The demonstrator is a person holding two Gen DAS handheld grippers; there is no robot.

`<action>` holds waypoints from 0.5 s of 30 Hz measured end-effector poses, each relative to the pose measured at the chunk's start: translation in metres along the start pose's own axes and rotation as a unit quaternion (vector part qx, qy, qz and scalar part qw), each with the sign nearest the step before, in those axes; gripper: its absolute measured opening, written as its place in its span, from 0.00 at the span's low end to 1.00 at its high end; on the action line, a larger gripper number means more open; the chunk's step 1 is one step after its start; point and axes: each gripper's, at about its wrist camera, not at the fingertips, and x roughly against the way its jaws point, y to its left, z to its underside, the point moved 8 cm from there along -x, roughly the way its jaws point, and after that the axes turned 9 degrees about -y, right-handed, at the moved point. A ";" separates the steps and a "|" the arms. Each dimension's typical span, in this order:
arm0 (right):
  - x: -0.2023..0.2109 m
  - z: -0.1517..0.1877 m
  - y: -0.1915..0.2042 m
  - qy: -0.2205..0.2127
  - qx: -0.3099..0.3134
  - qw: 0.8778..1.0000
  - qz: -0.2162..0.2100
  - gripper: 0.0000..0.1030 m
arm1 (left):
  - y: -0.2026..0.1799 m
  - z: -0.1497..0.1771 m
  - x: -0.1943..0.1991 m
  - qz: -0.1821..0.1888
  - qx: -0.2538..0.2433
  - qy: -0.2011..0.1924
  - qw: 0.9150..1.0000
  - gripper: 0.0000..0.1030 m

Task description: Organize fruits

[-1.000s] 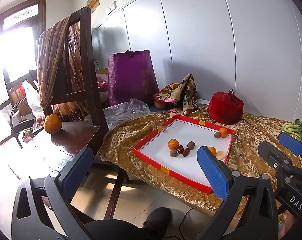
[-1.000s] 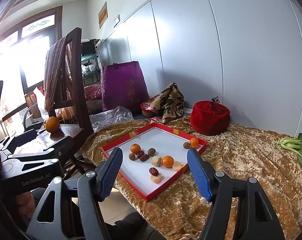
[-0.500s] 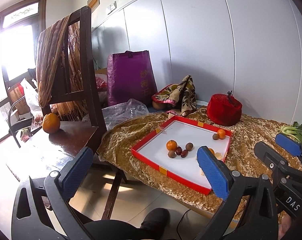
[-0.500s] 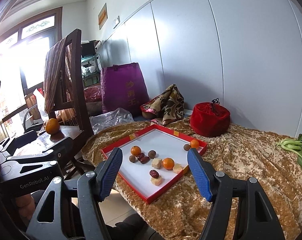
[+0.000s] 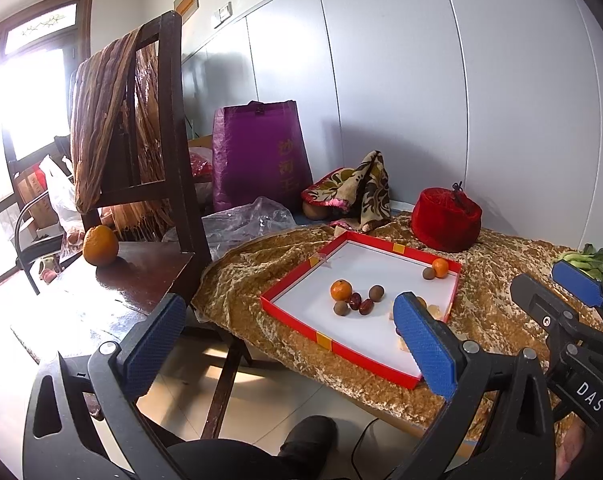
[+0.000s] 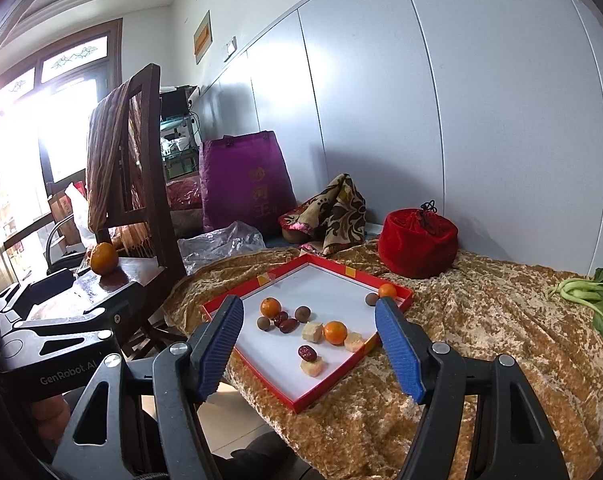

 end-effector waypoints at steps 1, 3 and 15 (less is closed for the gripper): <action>0.000 0.000 0.000 -0.001 -0.001 1.000 0.001 0.69 | -0.001 0.000 0.000 0.001 -0.001 0.000 1.000 1.00; 0.000 -0.001 -0.001 -0.002 -0.002 1.000 0.002 0.71 | -0.001 0.000 0.000 0.001 -0.001 0.000 1.000 1.00; -0.003 -0.004 -0.001 -0.007 -0.005 1.000 0.010 0.76 | -0.013 -0.005 -0.007 0.005 -0.015 0.003 1.000 1.00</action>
